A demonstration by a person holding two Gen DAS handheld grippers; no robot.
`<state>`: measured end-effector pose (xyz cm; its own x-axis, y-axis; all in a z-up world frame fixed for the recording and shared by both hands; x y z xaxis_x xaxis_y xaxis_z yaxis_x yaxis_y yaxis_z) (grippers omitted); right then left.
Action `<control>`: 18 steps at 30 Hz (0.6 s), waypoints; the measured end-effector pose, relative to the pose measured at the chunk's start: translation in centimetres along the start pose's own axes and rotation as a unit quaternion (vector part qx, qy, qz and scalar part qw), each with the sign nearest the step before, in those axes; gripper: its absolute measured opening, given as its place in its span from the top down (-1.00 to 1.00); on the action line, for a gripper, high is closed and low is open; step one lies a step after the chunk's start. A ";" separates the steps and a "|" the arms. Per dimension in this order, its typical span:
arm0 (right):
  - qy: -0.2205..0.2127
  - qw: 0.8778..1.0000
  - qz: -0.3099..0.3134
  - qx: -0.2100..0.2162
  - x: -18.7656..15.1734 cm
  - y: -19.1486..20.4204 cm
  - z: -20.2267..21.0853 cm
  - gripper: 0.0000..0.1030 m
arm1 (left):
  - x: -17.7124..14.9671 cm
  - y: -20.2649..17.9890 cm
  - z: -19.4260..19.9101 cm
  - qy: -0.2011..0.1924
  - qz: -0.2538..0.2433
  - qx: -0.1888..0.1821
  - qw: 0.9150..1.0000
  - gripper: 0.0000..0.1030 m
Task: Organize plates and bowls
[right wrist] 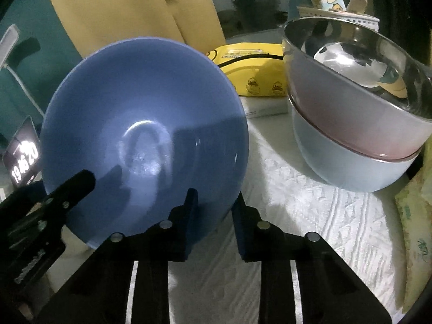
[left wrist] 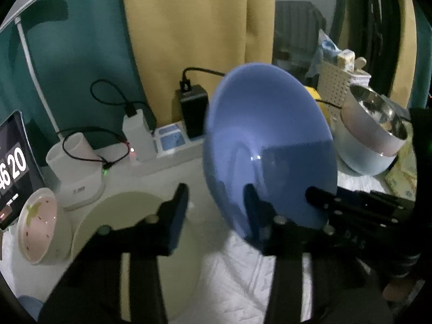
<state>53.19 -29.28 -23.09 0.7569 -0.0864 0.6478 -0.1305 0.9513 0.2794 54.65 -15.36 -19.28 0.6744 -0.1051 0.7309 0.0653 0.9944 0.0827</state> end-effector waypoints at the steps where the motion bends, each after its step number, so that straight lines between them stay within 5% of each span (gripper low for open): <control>1: -0.002 1.000 0.001 0.002 0.1 0.1 0.2 0.57 | 0.0 -0.2 0.0 0.001 -0.001 -0.001 1.000 0.33; 18: -0.047 0.999 0.016 -0.015 -0.2 1.8 6.1 0.64 | 0.1 0.0 3.7 -0.019 0.007 -0.017 1.000 0.47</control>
<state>48.87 -29.35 -18.39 0.6896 -0.0810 0.7197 -0.1345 0.9621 0.2372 52.04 -15.39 -16.67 0.6470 -0.0914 0.7570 0.0814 0.9954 0.0506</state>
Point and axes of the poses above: each gripper's, at about its wrist camera, not at the fingertips, and z roughly against the way its jaws point, y to its left, x to its top, the point moved 9 cm from there along -z, roughly the way its jaws point, and after that the axes turned 2 degrees about x, right-handed, at the moved point
